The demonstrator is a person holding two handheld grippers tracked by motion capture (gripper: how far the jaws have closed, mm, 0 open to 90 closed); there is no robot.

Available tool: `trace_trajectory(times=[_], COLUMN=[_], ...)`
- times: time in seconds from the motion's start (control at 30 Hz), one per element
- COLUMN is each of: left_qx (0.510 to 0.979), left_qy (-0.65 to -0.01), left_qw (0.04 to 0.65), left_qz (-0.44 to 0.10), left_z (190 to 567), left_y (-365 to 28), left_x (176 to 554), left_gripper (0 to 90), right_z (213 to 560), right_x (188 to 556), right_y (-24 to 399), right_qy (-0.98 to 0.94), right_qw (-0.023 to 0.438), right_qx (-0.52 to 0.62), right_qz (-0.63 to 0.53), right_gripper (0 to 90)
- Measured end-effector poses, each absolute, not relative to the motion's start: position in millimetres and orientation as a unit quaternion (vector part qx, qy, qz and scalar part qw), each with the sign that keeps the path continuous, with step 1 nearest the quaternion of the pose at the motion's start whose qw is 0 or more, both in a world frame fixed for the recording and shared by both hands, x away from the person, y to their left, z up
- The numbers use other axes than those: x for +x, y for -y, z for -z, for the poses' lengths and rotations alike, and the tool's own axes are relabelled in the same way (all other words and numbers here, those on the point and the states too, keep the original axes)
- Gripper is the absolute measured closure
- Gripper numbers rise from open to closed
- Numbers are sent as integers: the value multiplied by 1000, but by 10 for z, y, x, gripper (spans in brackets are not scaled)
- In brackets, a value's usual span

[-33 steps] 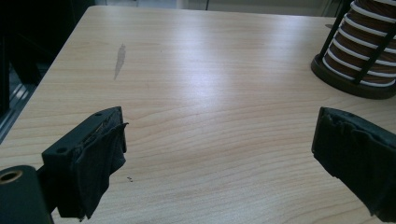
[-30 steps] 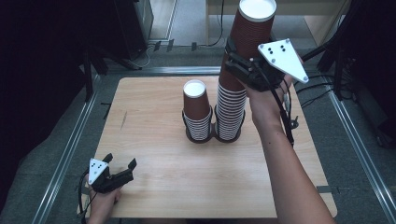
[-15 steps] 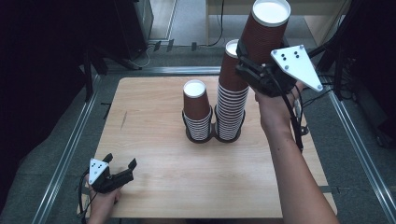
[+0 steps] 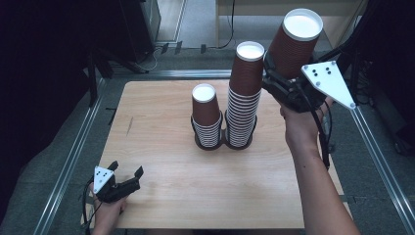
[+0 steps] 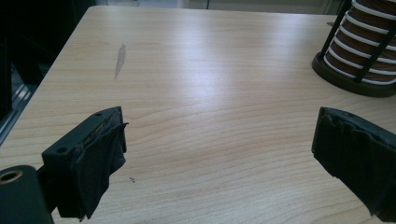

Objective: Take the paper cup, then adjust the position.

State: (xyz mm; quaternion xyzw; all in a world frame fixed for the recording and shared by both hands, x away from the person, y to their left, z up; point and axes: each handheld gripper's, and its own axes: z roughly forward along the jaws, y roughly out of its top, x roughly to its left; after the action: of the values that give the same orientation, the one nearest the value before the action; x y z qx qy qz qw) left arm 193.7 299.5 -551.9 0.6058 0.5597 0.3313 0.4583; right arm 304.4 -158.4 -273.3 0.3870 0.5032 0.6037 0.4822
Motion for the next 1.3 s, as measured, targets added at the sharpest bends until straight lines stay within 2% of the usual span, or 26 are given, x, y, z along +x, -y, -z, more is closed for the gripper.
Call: trace_trajectory(times=[0.6,1.3], left_qx=[604,605], left_qy=[-559,-557], left_qw=[460,455], left_qz=[-333,-341], left_z=[5522,5527], left_y=[-3000,-2978], left_x=[1913,1902], left_gripper=[32,32], right_z=[3130,3917], right_x=[2927,2678], right_y=[1793,1893], right_qy=[-510,-539], right_qw=[482,467], right_qx=[406,429], right_qz=[-585,-554], right_gripper=[121,120])
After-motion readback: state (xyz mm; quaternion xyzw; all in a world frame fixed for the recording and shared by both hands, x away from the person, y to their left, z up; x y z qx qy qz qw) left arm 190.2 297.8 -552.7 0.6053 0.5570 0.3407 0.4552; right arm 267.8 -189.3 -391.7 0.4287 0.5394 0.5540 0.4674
